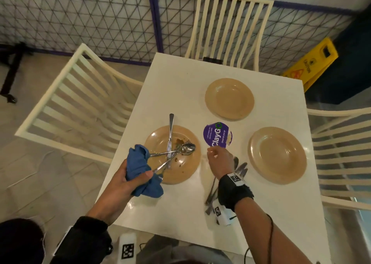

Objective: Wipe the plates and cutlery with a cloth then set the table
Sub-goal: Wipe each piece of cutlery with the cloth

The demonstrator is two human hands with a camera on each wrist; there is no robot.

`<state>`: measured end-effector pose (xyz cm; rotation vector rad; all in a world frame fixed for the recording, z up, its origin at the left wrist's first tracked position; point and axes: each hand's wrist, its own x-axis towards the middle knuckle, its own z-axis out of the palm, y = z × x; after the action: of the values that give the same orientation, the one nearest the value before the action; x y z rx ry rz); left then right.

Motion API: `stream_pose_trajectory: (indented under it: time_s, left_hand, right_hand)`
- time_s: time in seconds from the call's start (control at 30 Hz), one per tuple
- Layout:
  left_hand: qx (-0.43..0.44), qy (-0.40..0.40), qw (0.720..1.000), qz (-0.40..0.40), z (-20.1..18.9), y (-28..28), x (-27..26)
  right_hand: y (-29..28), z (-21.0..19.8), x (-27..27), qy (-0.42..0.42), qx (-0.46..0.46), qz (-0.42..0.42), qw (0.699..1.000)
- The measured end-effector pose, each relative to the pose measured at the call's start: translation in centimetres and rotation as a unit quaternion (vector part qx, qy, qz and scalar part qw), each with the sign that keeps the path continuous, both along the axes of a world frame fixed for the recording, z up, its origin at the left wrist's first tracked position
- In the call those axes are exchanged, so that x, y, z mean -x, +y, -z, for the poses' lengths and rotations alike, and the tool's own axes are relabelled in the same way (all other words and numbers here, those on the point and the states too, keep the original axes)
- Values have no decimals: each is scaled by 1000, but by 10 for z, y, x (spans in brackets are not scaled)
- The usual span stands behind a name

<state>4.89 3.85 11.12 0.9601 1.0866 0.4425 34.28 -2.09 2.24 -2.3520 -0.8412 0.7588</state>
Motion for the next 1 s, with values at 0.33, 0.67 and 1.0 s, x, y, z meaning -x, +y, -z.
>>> stream_pose_trajectory:
  time_s: [0.33,0.67,1.0]
  left_hand:
    - [-1,28,996,-79,19,19,31]
    - [22,36,998,-47,34,32,48]
    - [-50,46,998,-8,17,47,30]
  right_hand:
    - [136,16,57,6,165,-131,978]
    - [158,26,64,27,181,-157,971]
    - [152,15,58,149,10,-36,988]
